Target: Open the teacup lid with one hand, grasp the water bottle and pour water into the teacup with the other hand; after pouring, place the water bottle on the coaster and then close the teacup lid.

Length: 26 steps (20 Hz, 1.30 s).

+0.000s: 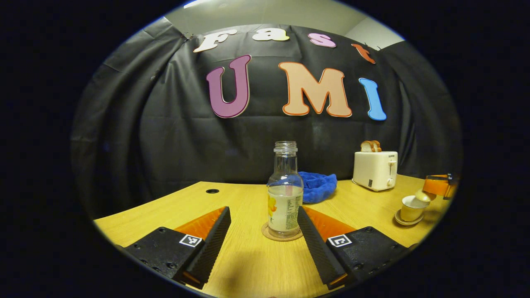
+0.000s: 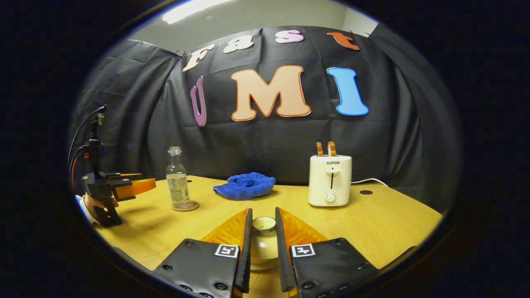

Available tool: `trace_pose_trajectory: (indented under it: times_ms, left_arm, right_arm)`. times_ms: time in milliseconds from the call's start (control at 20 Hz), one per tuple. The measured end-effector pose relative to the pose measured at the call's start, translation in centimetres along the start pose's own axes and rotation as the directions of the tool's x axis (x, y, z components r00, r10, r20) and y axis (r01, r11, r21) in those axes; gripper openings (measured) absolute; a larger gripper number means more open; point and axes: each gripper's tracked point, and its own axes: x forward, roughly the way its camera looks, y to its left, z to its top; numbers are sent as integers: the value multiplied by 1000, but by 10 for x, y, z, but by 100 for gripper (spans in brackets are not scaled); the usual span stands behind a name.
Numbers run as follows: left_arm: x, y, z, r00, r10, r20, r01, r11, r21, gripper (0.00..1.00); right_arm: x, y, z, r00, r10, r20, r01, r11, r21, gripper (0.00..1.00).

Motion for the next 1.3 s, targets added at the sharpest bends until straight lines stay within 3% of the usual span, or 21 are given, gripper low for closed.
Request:
trace_pose_trajectory:
  times_ms: [250, 550, 850, 900, 950, 1000, 1050, 1300]
  left_arm:
    - [0, 0, 0, 1000, 0, 1, 0, 1000, -1, 94]
    - [0, 0, 0, 1000, -5, -1, 5, 1000, 0, 94]
    - [0, 4, 0, 1000, 17, 0, -17, 1000, 1, 94]
    - [0, 4, 0, 1000, 18, 1, -18, 1000, 1, 94]
    - [0, 5, 0, 1000, 18, 0, -18, 1000, 1, 94]
    - [0, 5, 0, 1000, 20, 1, -20, 1000, 1, 94]
    - [0, 5, 0, 1000, 20, 1, -20, 1000, 1, 94]
    - [-1, 8, 0, 1000, 29, 1, -29, 1000, 1, 94]
  right_arm:
    - [13, 6, -15, 994, 19, -108, -19, 1000, -1, 31]
    - [15, 8, -19, 990, 50, -135, -49, 999, 13, 34]
    - [8, 11, -10, 995, 46, -85, -47, 999, -17, 48]
    - [5, 8, -8, 997, 42, -69, -43, 999, -10, 65]
    - [3, 6, -5, 998, 37, -50, -37, 999, 5, 68]
    - [1, 4, -1, 999, 31, -25, -31, 999, 11, 60]
    - [-1, 2, 1, 1000, 26, -9, -26, 1000, 10, 77]
    - [-11, -10, 6, 999, -22, 34, 22, 1000, 0, 84]
